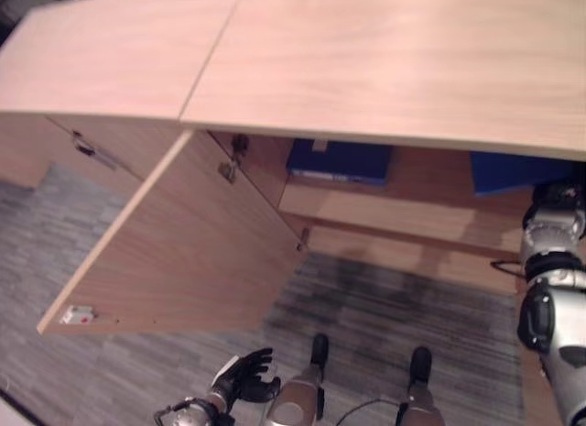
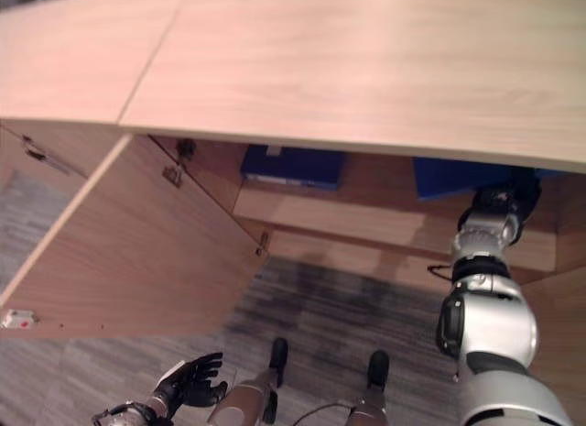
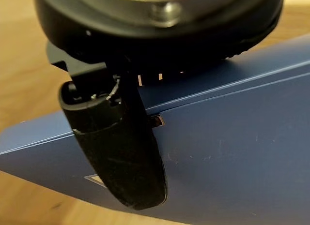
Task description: Put the empty folder in the office cabinet
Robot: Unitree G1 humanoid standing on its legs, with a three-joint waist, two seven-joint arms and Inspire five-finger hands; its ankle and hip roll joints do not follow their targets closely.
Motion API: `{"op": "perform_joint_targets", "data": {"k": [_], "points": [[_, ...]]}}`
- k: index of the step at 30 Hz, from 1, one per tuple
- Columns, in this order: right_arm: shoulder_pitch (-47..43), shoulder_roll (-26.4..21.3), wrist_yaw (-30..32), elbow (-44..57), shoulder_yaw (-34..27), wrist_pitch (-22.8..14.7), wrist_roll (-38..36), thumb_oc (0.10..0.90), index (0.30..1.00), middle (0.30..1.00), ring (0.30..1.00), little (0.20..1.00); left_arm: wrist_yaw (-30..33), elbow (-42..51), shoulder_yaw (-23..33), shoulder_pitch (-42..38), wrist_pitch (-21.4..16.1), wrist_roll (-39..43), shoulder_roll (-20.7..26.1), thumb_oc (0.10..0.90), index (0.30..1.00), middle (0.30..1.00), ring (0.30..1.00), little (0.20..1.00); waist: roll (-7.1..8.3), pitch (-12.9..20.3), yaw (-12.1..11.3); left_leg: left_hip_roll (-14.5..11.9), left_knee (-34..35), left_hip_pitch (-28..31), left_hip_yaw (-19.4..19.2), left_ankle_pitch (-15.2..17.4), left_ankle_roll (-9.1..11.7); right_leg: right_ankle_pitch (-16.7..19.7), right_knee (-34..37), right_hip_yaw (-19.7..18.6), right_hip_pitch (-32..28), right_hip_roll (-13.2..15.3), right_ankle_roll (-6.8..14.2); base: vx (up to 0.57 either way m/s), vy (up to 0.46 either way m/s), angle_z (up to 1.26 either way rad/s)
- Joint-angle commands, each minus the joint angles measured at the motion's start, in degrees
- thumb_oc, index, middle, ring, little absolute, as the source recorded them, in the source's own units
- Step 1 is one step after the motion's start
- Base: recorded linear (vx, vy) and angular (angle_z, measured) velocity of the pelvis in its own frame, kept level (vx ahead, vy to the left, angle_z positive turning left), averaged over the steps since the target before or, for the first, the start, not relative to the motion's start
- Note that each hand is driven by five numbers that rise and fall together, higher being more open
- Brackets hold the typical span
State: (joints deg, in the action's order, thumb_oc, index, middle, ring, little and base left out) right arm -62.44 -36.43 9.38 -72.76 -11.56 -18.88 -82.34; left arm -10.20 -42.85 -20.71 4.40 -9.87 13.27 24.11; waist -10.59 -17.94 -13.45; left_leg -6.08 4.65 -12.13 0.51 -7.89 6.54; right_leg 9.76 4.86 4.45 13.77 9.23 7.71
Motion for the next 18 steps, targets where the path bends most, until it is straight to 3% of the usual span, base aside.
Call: {"op": "perform_joint_targets", "data": {"k": [1,4,5,9,16,18], "points": [[-7.94,-5.42,-2.66,4.94,5.51,-2.16,-0.75,0.4,0.3,0.3,0.3,0.3,0.91,0.49,-3.25,-2.08,-2.17,1.99,6.16,0.8,0.9,0.9,0.9,0.9,1.01,1.26,-2.57,2.46,-8.37,-4.46,0.34,6.28,-1.45,-15.53,-17.17,-2.34,4.47,-0.64,1.5,-0.01,-0.076,0.01],[-11.83,-8.44,-2.33,3.41,8.53,-1.77,-0.04,0.4,0.3,0.3,0.3,0.3,0.45,0.77,-4.08,-2.76,-1.79,2.77,7.28,0.8,0.9,0.9,0.9,0.9,0.78,0.97,-3.44,2.83,-12.25,-9.38,1.38,7.23,-1.01,-17.07,-21.48,-1.85,9.17,-0.77,1.19,0.0,-0.096,0.15],[-13.48,-9.83,-2.02,2.89,9.66,-1.58,0.24,0.4,0.3,0.3,0.3,0.3,0.14,1.28,-4.23,-2.87,-1.63,3.03,8.42,0.8,0.9,0.9,0.9,0.9,0.53,0.77,-3.96,3.14,-15.15,-11.82,2.2,9.03,-0.79,-19.31,-25.68,-1.46,11.72,-0.82,0.95,-0.01,-0.054,0.25],[-16.76,-13.24,-1.3,2.19,12.24,-1.7,0.95,0.4,0.3,0.3,0.3,0.3,0.4,1.93,-4.55,-3.96,-1.65,3.64,10.39,0.8,0.9,0.9,0.9,0.9,0.33,0.56,-4.49,3.28,-22.82,-18.56,4.02,11.8,-0.68,-22.39,-34.27,-0.99,17.93,0.02,0.57,0.01,-0.091,0.26],[-18.65,-14.42,0.29,1.54,12.34,-2.63,-0.74,0.4,0.3,0.3,0.3,0.3,0.5,3.48,-5.52,-5.15,-1.89,4.44,12.58,0.8,0.9,0.9,0.9,0.9,-0.32,0.58,-4.76,3.74,-29.23,-24.27,6.2,14.6,-0.88,-25.89,-41.67,-0.9,23.34,0.34,-0.09,0.05,-0.063,0.21],[-19.05,-13.71,0.63,1.89,11.6,-3.23,-1.77,0.4,0.3,0.3,0.3,0.3,1.21,4.23,-5.61,-5.85,-2.18,4.55,13.55,0.8,0.9,0.9,0.9,0.9,-0.65,0.41,-4.72,4.16,-30.61,-25.19,7.09,16.67,-0.9,-27.91,-44.01,-1.07,24.4,0.49,0.15,0.12,-0.046,0.1]]}}
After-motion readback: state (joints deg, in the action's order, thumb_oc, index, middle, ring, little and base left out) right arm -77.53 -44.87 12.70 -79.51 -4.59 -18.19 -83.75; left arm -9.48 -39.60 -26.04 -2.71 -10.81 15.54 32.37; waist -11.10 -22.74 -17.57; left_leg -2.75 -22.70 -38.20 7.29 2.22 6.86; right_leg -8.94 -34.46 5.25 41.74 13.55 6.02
